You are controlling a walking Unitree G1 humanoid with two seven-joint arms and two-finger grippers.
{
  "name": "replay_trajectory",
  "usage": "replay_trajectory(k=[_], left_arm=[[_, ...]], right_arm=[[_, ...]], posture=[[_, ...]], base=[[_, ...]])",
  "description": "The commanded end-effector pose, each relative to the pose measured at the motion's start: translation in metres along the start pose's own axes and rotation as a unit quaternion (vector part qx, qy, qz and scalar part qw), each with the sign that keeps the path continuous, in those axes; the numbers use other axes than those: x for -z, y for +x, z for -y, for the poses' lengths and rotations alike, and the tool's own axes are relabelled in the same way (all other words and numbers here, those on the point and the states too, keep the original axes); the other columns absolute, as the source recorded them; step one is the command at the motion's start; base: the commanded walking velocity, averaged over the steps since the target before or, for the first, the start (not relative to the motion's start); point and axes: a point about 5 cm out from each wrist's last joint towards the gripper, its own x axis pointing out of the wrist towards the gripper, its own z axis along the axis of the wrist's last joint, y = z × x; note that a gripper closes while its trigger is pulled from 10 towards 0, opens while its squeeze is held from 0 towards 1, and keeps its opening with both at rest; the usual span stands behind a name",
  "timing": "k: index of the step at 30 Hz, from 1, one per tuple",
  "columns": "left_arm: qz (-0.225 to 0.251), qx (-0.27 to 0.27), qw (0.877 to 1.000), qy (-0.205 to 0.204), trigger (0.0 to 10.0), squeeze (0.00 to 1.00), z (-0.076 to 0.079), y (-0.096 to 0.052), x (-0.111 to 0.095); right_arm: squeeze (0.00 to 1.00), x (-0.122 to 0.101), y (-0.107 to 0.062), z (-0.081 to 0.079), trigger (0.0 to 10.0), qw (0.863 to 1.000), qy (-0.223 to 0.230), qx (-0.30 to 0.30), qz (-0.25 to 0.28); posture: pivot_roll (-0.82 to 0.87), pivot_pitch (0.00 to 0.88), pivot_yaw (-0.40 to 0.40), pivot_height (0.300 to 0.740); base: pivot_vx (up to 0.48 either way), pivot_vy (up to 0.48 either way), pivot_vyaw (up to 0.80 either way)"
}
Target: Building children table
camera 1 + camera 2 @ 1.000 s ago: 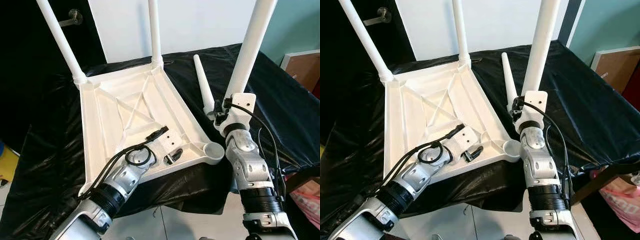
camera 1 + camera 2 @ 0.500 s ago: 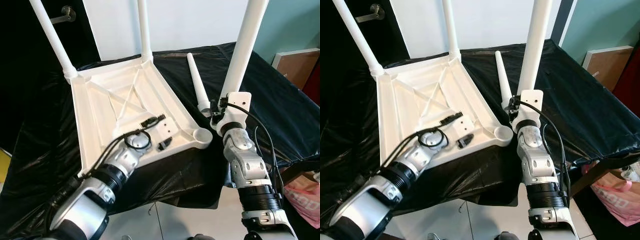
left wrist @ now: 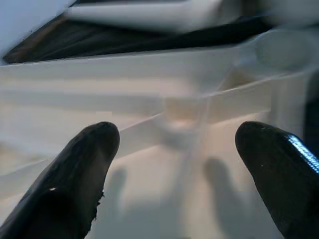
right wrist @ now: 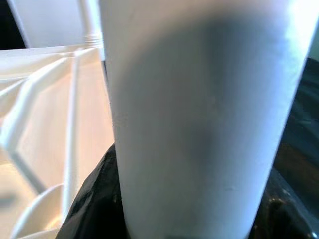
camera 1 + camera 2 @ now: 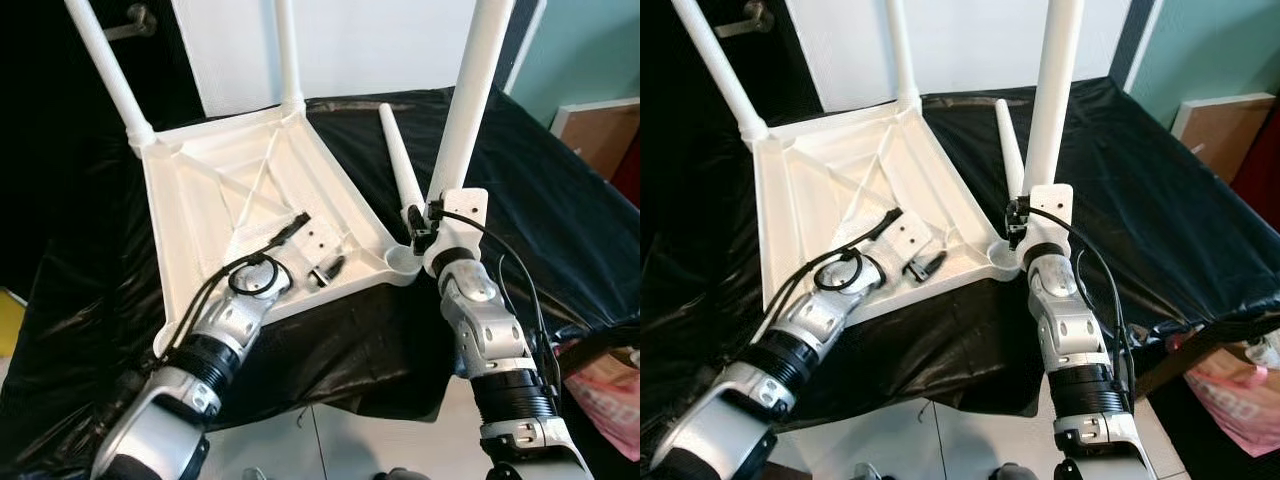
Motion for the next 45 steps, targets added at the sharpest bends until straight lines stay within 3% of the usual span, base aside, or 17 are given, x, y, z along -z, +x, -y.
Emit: replay_trajectory(k=[1,8,10,18,33,35,45], left_arm=[[0.003,0.048,0.999,-0.012,10.0,0.00,0.013,-0.001,0.002],[0.012,0.090,0.995,-0.038,10.0,0.00,0.035,-0.004,0.002],[0.025,0.096,0.990,-0.099,10.0,0.00,0.045,-0.008,-0.002],[0.039,0.092,0.982,-0.158,10.0,0.00,0.047,-0.021,-0.005],[0.045,0.079,0.981,-0.171,10.0,0.00,0.045,-0.026,-0.015],[0.060,0.085,0.977,-0.188,10.0,0.00,0.047,-0.029,-0.025],[0.072,0.092,0.974,-0.194,10.0,0.00,0.048,-0.032,-0.035]], right_arm=[[0.00,-0.003,0.003,-0.001,10.0,1.000,0.002,-0.012,0.014],[0.00,0.002,0.007,-0.002,10.0,0.999,0.004,-0.028,0.017],[0.00,0.010,0.008,-0.001,10.0,0.999,0.004,-0.034,0.008],[0.00,0.032,0.004,-0.002,10.0,0.999,0.013,-0.043,-0.022],[0.00,0.048,0.005,-0.008,10.0,0.997,0.019,-0.057,-0.044],[0.00,0.054,0.002,-0.009,10.0,0.996,0.012,-0.069,-0.047],[0.00,0.065,-0.013,-0.014,10.0,0.993,-0.018,-0.116,-0.022]], posture=[[-0.16,0.063,-0.011,0.740],[-0.15,0.061,-0.010,0.740],[-0.14,0.059,-0.014,0.740],[-0.12,0.057,-0.022,0.740],[-0.10,0.054,-0.026,0.740],[-0.10,0.051,-0.023,0.740],[-0.10,0.048,-0.018,0.740]], base=[[0.000,0.000,0.00],[0.000,0.000,0.00],[0.000,0.000,0.00],[0.000,0.000,0.00],[0.000,0.000,0.00],[0.000,0.000,0.00],[0.000,0.000,0.00]])
